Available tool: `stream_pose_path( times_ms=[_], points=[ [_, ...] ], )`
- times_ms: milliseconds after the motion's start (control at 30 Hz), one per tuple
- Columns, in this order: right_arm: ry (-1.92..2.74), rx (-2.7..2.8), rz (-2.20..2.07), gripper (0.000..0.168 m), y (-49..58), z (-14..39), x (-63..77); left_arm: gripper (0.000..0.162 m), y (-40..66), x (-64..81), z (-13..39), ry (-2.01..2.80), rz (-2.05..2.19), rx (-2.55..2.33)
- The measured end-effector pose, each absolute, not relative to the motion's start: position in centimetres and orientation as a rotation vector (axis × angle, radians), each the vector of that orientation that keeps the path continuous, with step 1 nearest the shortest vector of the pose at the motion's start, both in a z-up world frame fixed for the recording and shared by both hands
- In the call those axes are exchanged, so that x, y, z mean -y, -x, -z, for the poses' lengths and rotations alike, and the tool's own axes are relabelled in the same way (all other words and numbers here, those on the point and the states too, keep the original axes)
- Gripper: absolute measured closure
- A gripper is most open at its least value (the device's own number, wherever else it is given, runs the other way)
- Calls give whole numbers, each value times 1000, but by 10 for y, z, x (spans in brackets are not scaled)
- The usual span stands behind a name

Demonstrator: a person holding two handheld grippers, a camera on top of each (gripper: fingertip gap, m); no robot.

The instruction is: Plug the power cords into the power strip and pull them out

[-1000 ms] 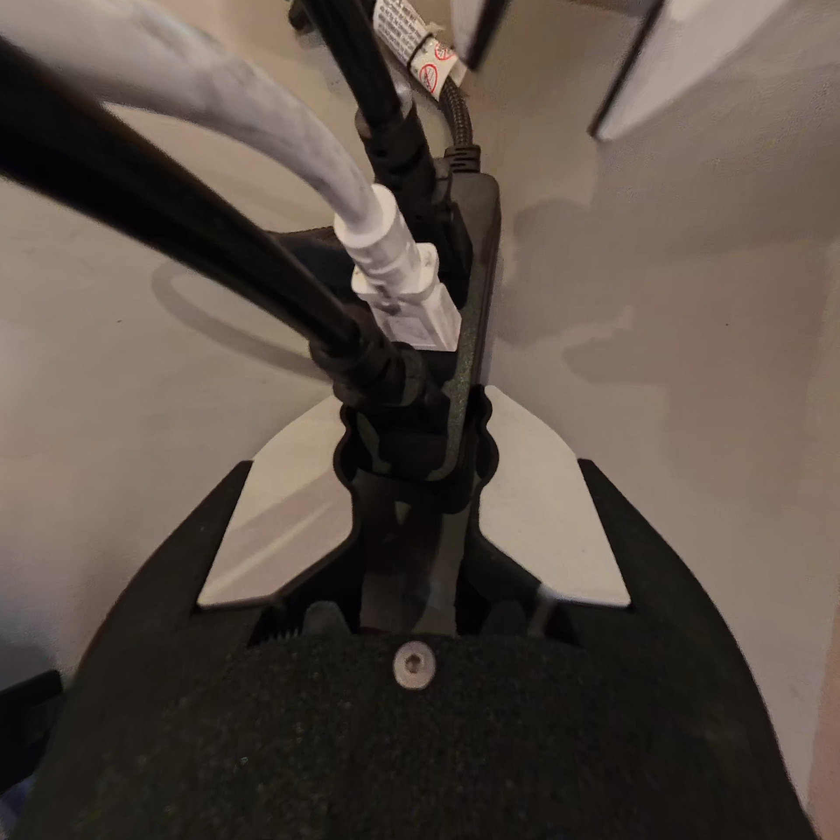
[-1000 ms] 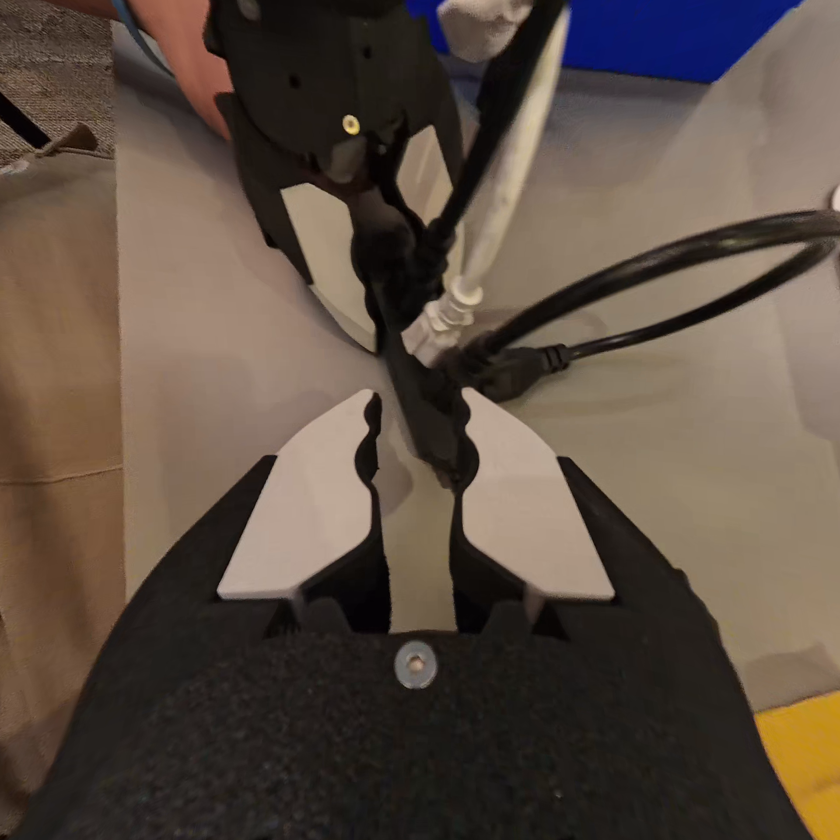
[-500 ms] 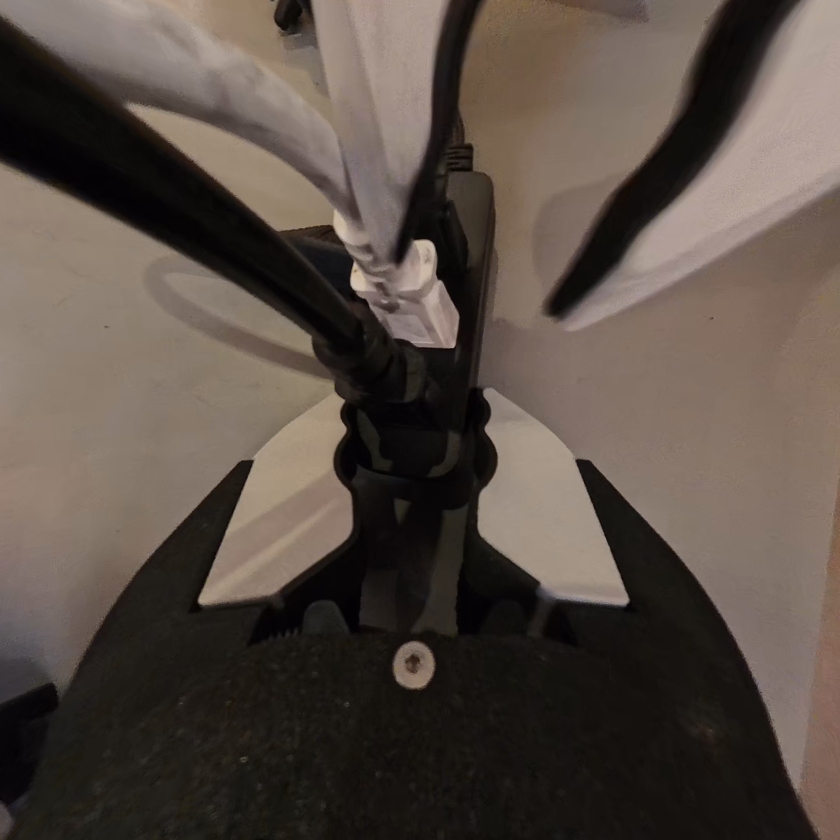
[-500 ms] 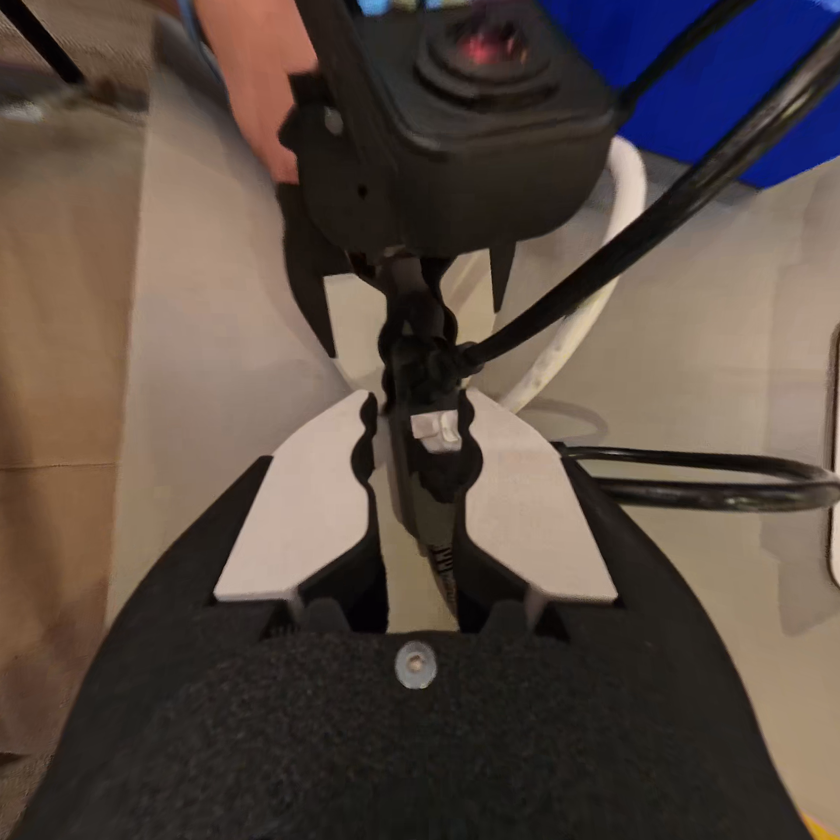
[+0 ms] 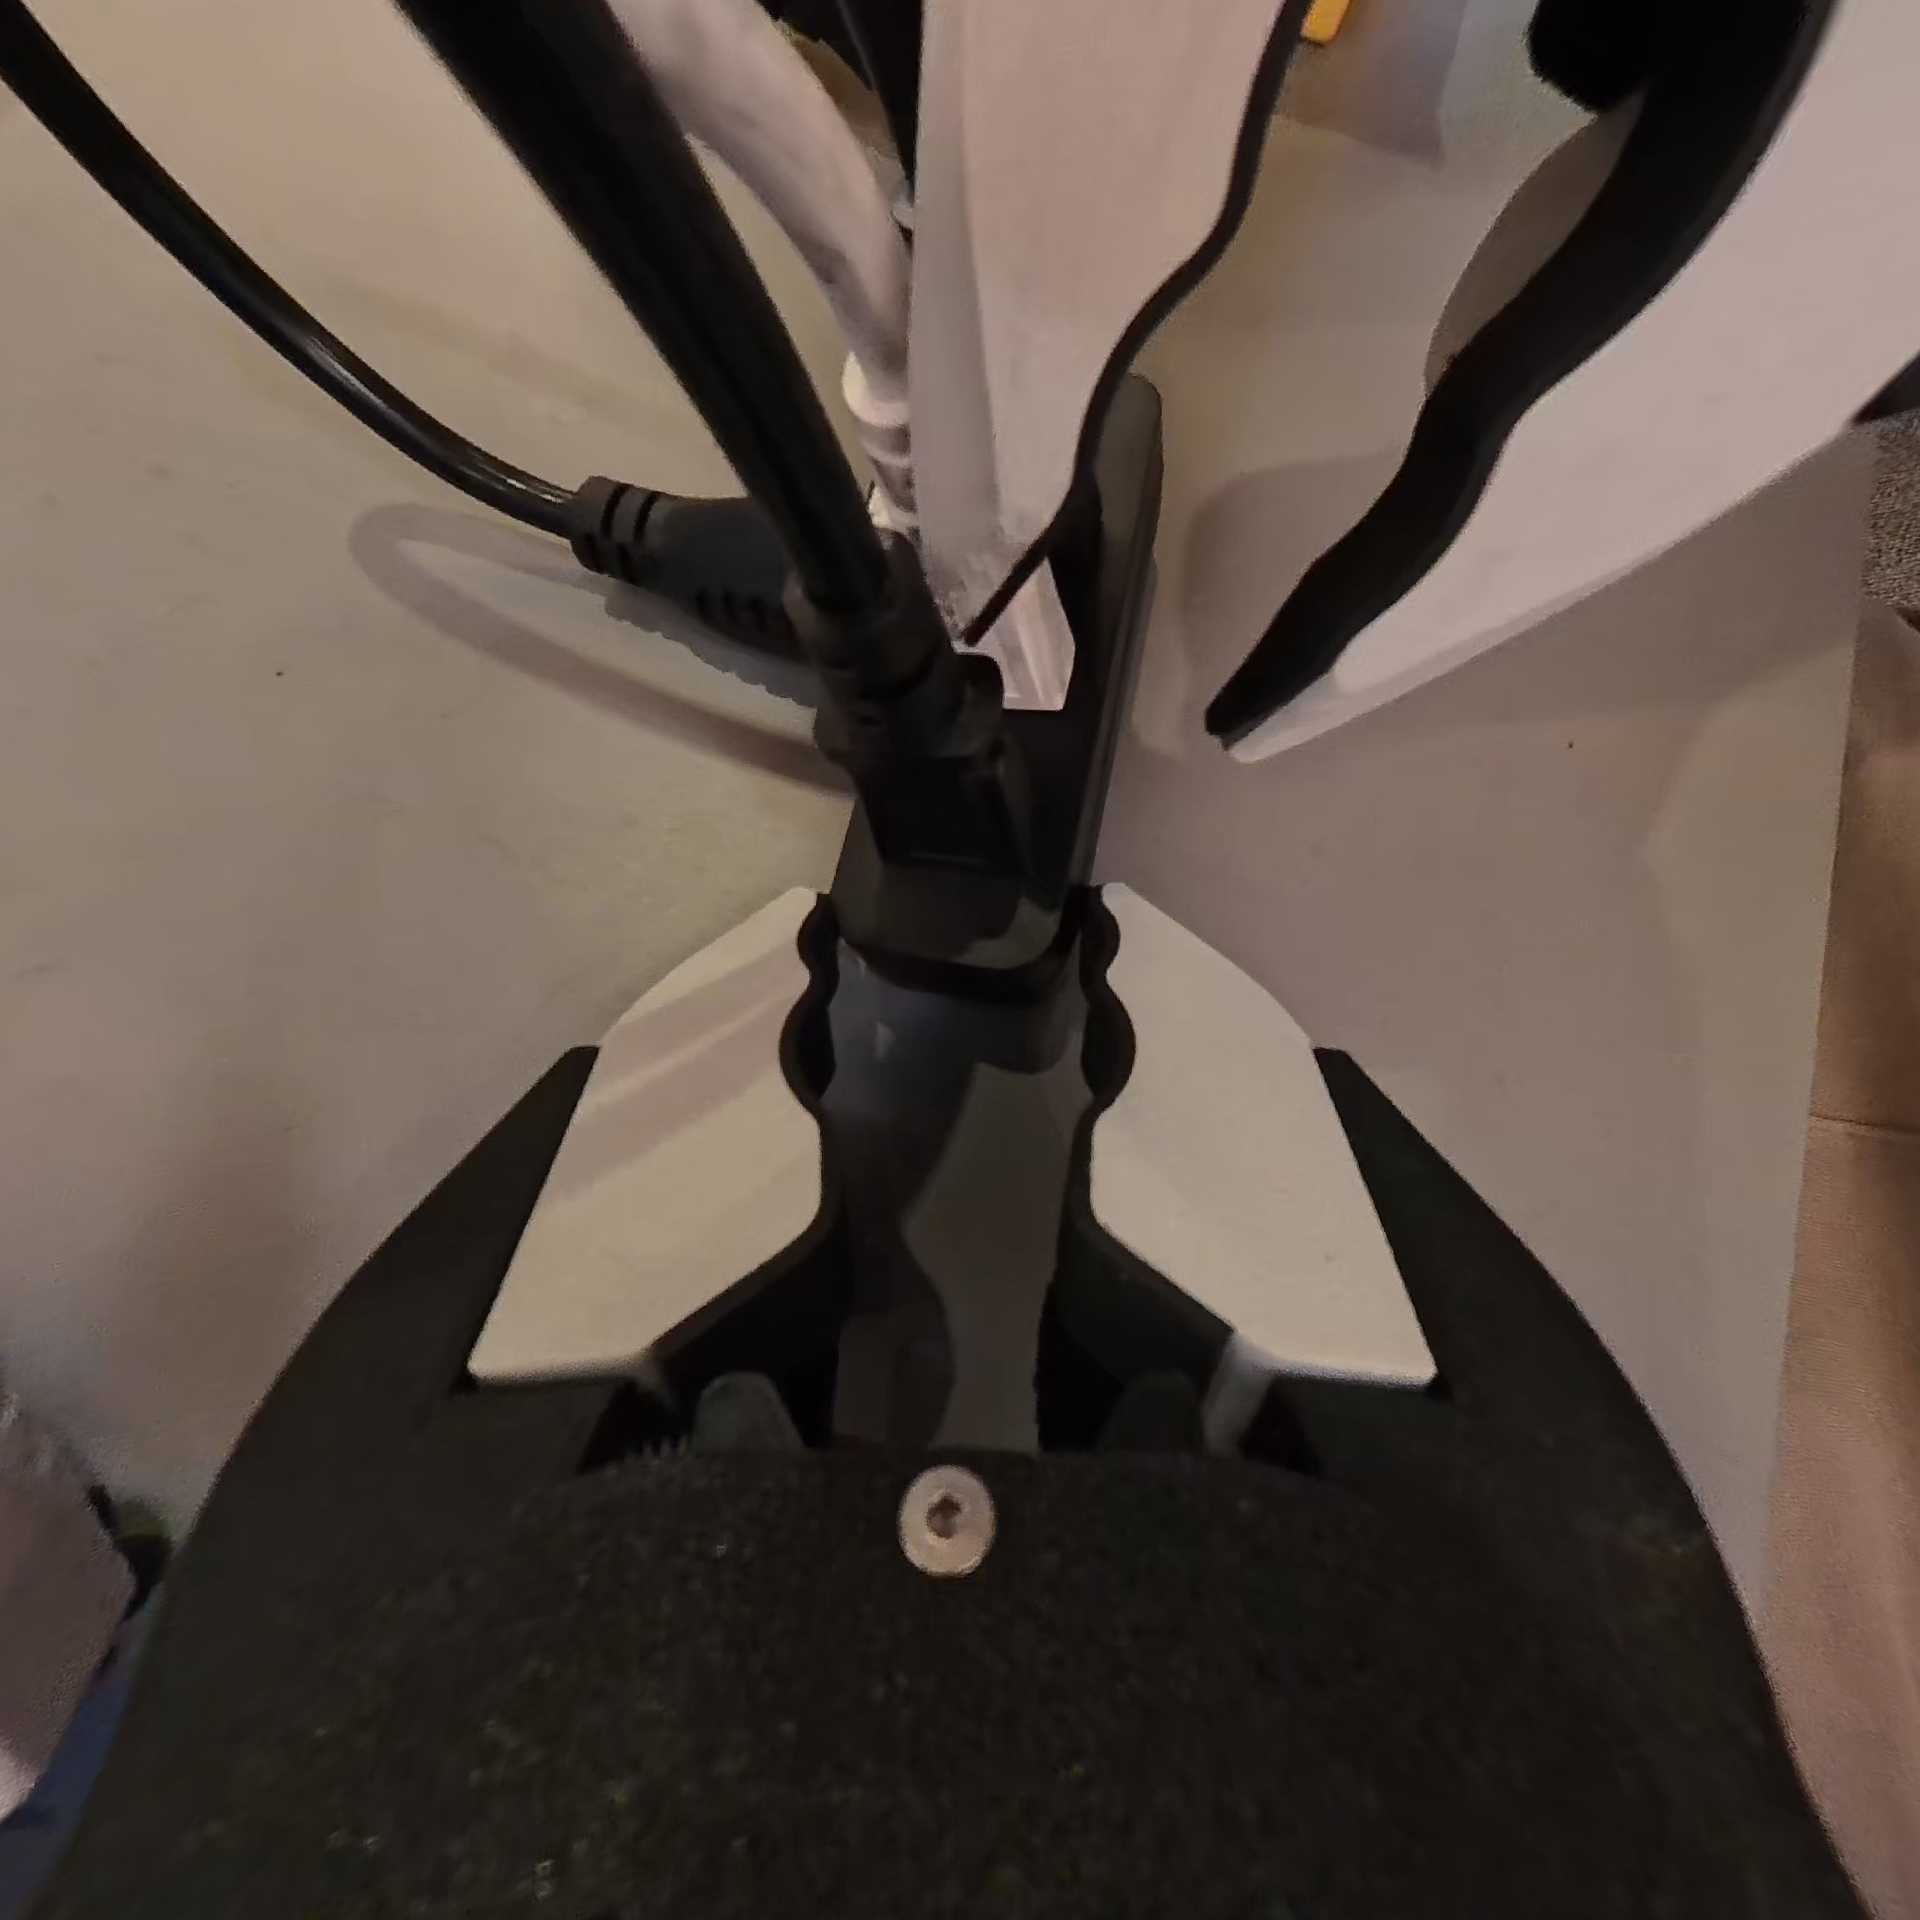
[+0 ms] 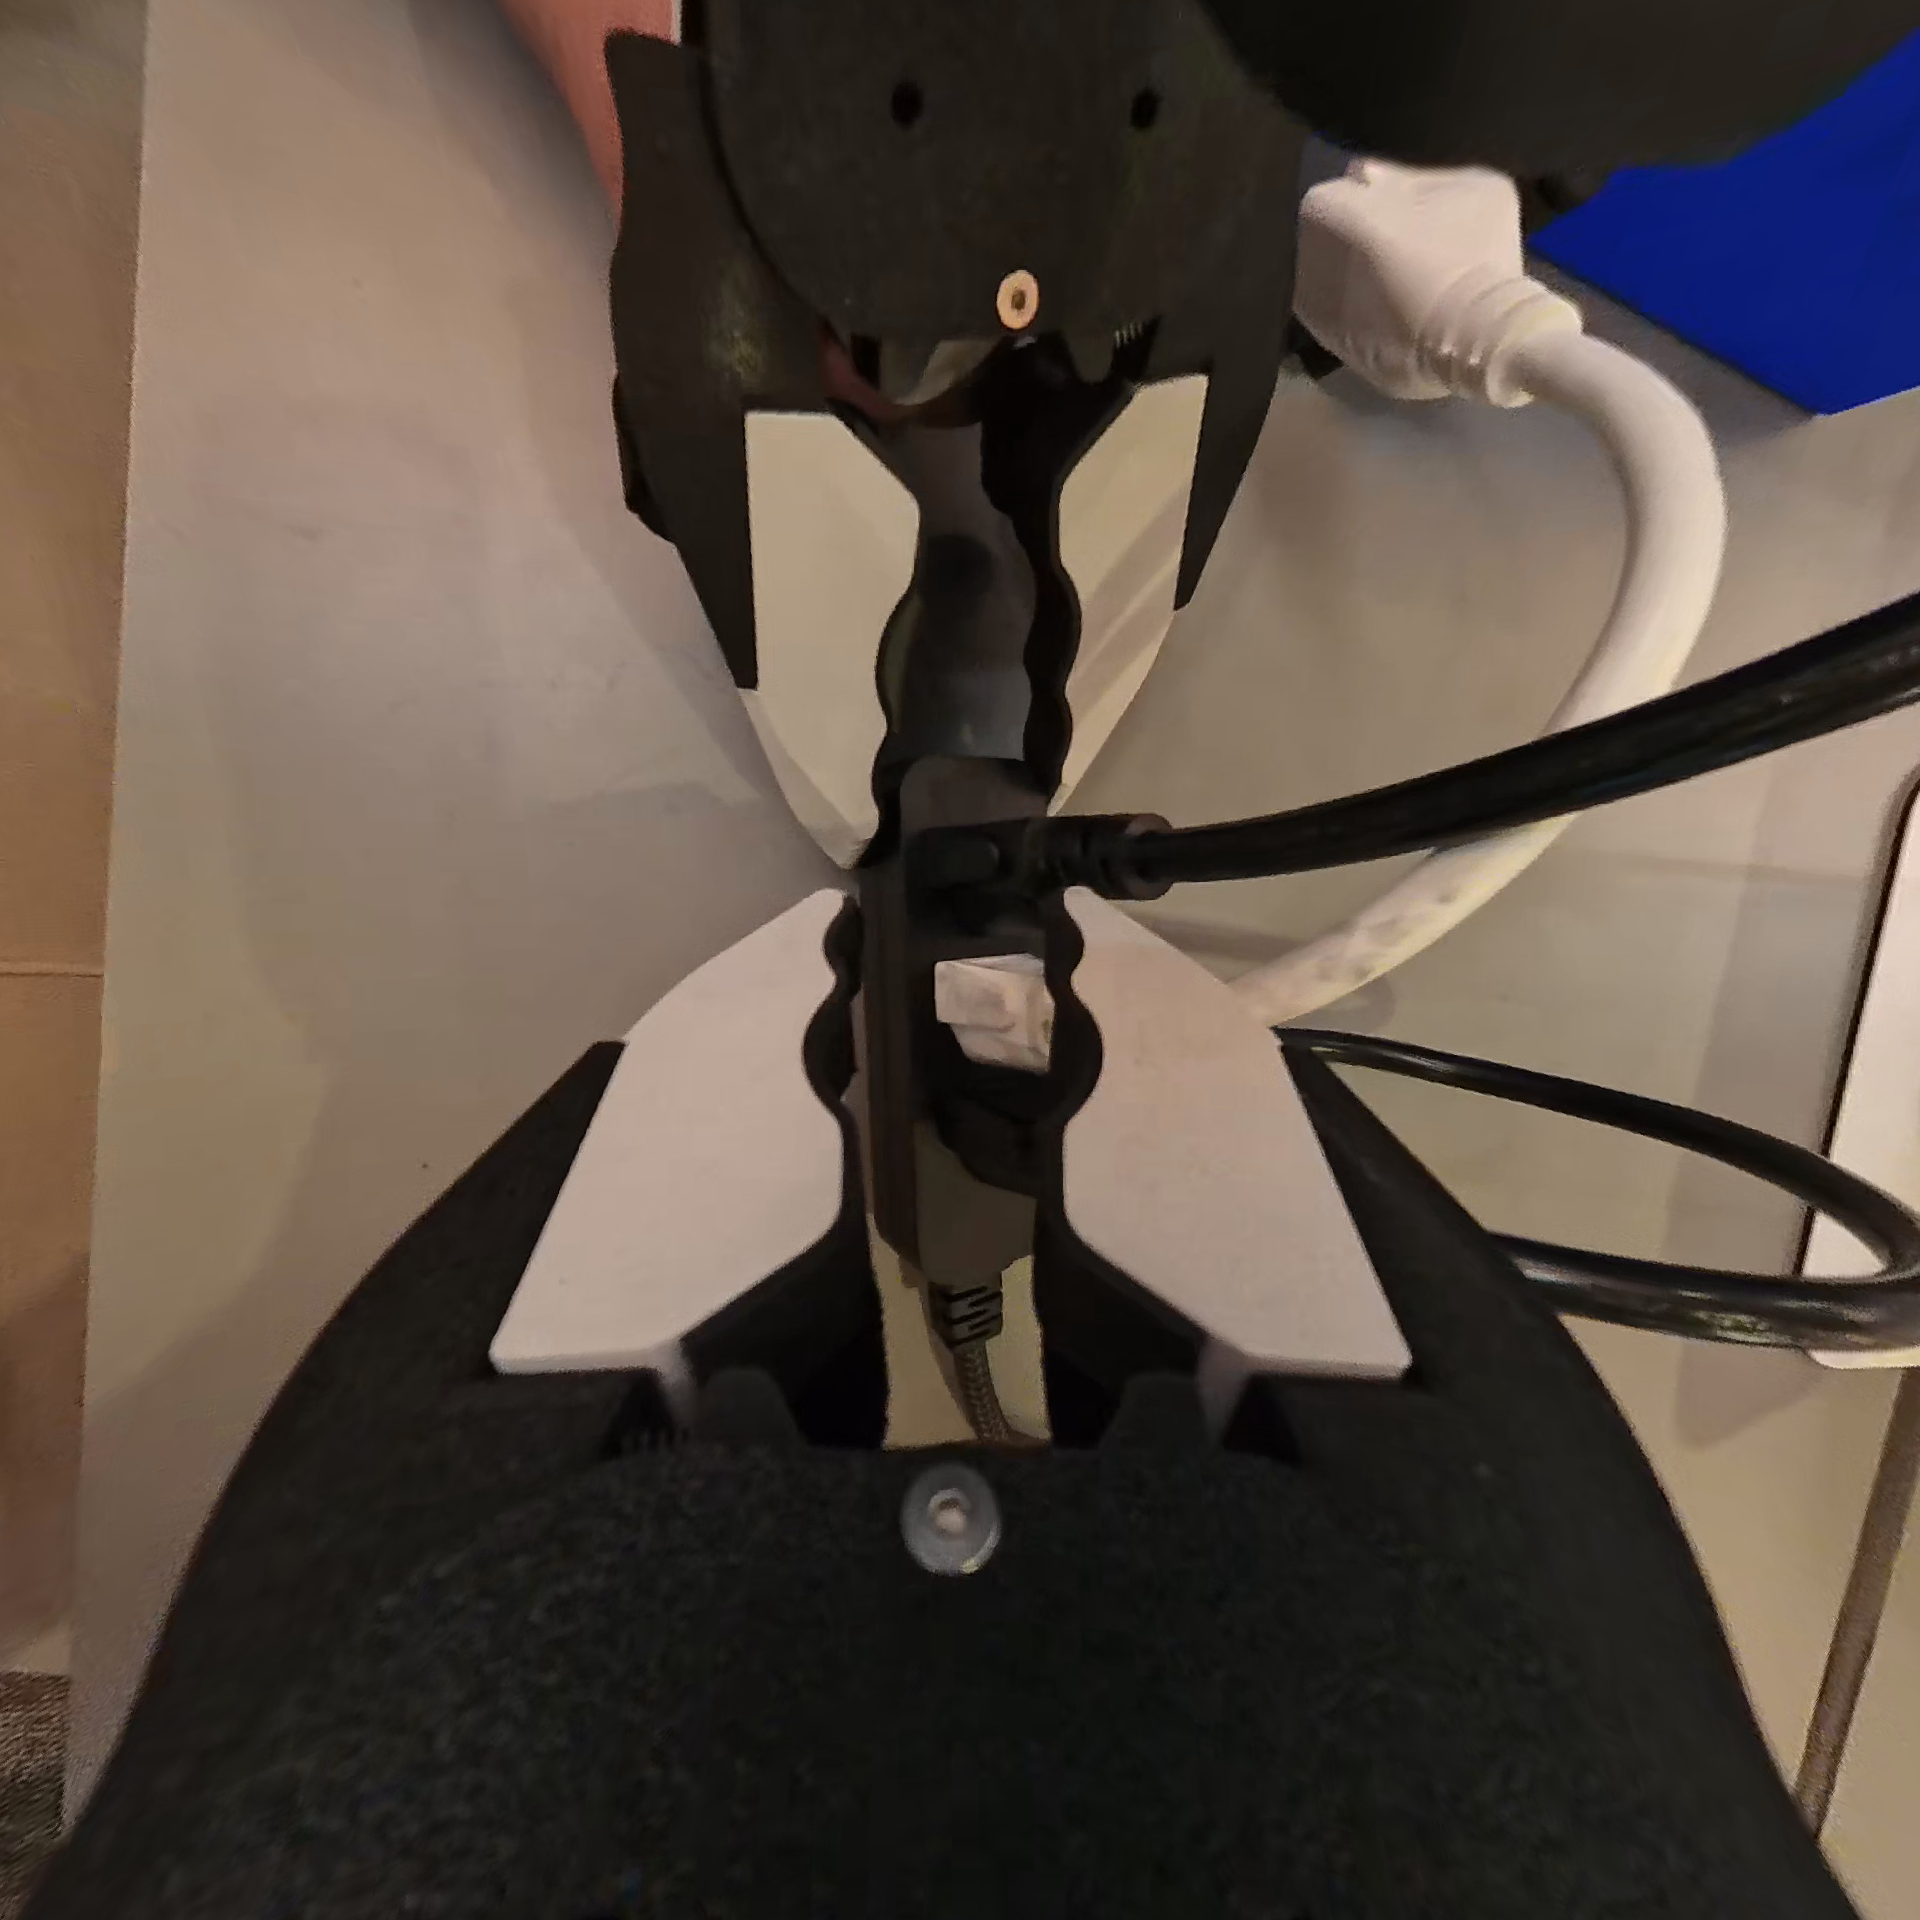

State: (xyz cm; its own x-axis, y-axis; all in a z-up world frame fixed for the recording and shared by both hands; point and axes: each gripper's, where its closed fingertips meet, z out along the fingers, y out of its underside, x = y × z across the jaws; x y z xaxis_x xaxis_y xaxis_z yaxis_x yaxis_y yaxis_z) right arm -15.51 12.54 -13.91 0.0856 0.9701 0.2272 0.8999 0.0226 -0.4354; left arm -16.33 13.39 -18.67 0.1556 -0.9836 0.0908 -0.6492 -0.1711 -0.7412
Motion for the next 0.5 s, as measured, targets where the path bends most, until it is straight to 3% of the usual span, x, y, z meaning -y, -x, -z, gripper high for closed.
stream_pose_path(
  times_ms=[267,500],
  points=[
    [1980,1854,-228,143,151,136,-126,117,163,-134,187,1861,749,-1564],
    [2013,1805,-402,139,162,114,-125,118,163,-135,188,1835,688,-1570]
  ],
)
